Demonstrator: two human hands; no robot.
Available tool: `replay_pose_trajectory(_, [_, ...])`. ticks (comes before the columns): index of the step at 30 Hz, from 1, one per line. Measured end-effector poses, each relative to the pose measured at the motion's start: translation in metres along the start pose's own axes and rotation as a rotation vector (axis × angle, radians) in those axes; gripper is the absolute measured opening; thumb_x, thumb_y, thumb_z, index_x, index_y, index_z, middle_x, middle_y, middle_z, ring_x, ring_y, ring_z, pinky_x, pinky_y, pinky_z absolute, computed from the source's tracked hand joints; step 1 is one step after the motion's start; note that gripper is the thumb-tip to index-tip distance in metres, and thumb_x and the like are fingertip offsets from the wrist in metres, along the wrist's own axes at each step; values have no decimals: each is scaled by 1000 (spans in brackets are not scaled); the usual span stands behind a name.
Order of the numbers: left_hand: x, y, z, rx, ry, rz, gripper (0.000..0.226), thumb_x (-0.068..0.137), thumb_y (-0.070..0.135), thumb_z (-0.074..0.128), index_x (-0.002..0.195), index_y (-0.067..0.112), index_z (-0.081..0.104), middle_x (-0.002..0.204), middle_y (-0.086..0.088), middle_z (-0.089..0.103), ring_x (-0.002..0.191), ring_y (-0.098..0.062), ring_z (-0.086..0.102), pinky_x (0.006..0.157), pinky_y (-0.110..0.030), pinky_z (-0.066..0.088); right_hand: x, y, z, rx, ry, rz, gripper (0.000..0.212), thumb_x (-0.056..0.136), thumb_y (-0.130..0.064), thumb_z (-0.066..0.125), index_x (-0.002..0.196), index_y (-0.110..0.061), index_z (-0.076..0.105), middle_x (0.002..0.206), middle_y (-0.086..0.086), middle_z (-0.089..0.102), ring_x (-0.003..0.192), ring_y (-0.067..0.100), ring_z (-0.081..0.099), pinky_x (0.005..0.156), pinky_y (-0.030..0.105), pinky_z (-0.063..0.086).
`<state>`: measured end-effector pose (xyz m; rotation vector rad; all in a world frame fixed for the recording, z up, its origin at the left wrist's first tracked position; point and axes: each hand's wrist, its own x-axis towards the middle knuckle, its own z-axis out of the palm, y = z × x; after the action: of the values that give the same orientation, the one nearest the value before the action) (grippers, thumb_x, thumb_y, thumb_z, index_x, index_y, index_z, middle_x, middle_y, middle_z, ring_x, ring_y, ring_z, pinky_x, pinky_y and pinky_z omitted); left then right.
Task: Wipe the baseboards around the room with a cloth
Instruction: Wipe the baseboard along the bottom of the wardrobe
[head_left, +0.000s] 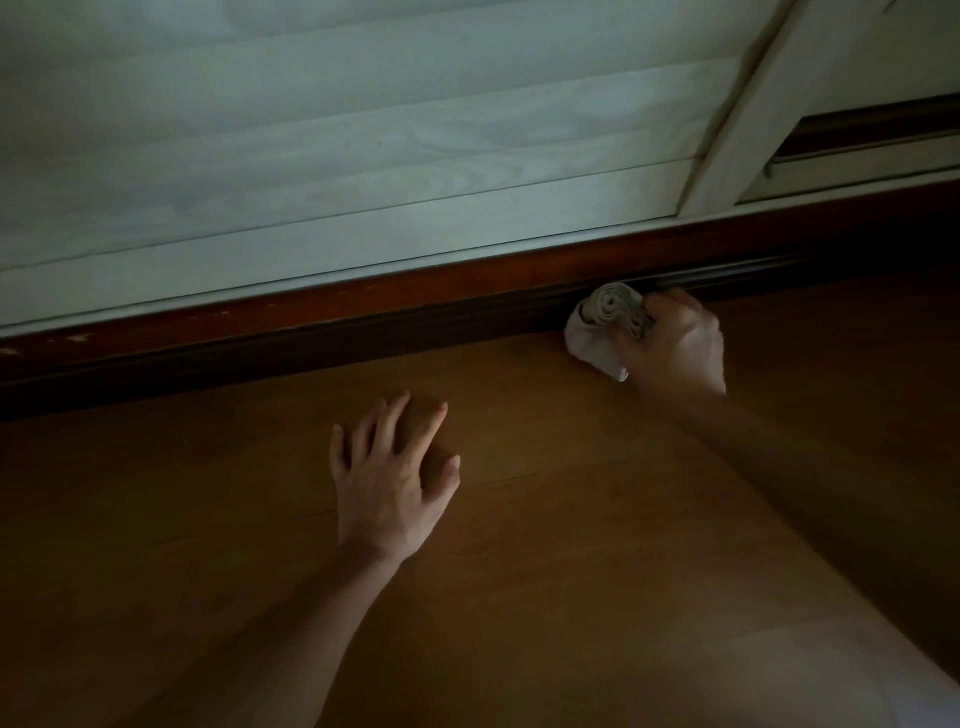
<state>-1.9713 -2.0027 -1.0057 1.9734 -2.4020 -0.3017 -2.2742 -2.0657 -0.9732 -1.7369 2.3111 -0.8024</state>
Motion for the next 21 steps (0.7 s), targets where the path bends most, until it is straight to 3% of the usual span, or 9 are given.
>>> replay_pose_trajectory(3, [11, 21, -7, 2, -22, 80, 70, 89, 72, 26, 151, 42, 38, 162, 1, 28, 145, -25, 31, 118, -62, 19, 9, 11, -6, -4, -82, -37, 23, 84, -27, 69, 83, -4, 63, 86, 2, 48, 78, 33, 59, 64, 31, 39])
replay_pose_trajectory(6, [19, 54, -6, -1, -51, 189, 70, 90, 74, 23, 153, 44, 31, 165, 2, 21, 145, -23, 32, 120, -58, 20, 16, 14, -7, 9, -211, -4, 27, 87, -35, 64, 91, -8, 64, 92, 4, 52, 85, 32, 60, 68, 33, 44])
replay_pose_trajectory(12, [23, 88, 5, 28, -131, 204, 73, 86, 79, 24, 152, 50, 24, 167, 8, 10, 153, -20, 11, 121, -59, 15, 31, 18, -20, 18, -350, 6, 34, 86, -46, 64, 97, -14, 69, 95, 6, 60, 87, 28, 63, 68, 28, 46])
replay_pose_trajectory(16, [23, 94, 9, 20, -111, 169, 73, 85, 80, 31, 151, 50, 29, 166, 7, 18, 152, -22, 17, 119, -61, 19, 24, 16, -17, 47, -328, -3, 37, 89, -41, 65, 99, -6, 67, 101, 14, 62, 92, 32, 62, 74, 35, 50])
replay_pose_trajectory(21, [23, 97, 12, 31, -98, 158, 73, 86, 81, 31, 152, 50, 29, 166, 7, 19, 151, -23, 19, 120, -60, 19, 12, 7, -4, 104, -254, -82, 31, 90, -38, 64, 94, -7, 65, 102, 12, 61, 86, 32, 63, 71, 40, 52])
